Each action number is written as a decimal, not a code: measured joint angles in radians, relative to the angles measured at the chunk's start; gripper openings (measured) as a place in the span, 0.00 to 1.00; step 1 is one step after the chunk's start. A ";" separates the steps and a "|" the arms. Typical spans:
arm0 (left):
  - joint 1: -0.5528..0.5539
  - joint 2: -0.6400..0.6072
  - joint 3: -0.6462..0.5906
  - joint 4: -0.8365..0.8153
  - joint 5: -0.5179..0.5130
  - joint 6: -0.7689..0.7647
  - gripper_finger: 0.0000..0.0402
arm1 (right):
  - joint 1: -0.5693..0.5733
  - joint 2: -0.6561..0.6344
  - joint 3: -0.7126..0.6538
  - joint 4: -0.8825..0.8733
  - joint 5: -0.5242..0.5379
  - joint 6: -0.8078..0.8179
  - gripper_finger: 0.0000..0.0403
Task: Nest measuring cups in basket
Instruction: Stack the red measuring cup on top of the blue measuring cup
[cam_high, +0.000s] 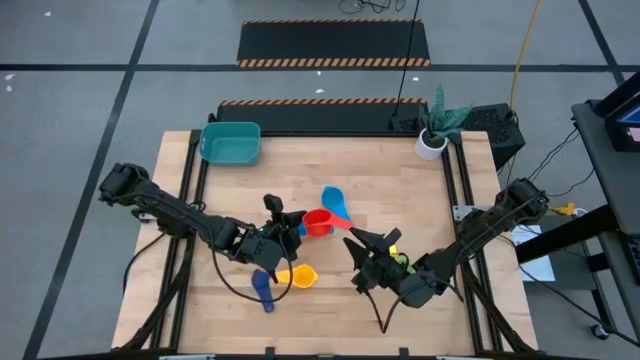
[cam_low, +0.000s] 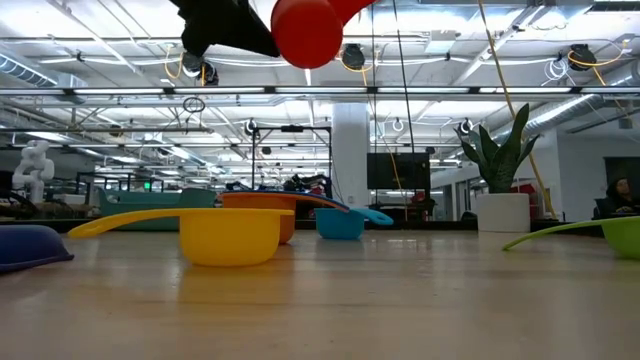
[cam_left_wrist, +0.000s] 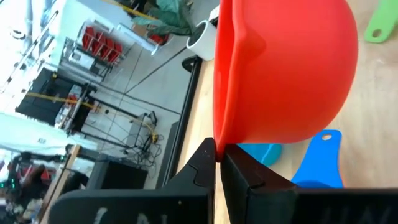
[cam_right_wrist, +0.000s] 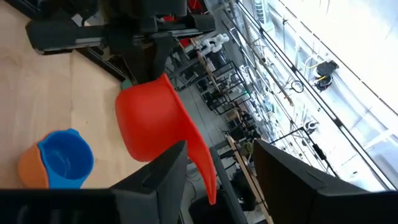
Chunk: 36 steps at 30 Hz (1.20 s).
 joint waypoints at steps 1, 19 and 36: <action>-0.003 0.000 0.000 -0.001 0.000 0.004 0.03 | 0.000 0.000 0.000 -0.004 0.000 0.000 0.41; -0.046 -0.001 0.001 0.019 0.000 0.084 0.03 | -0.002 0.000 0.000 -0.106 -0.070 0.049 0.33; -0.057 -0.001 0.001 0.021 -0.003 0.128 0.02 | -0.002 0.000 0.000 -0.128 -0.099 0.052 0.11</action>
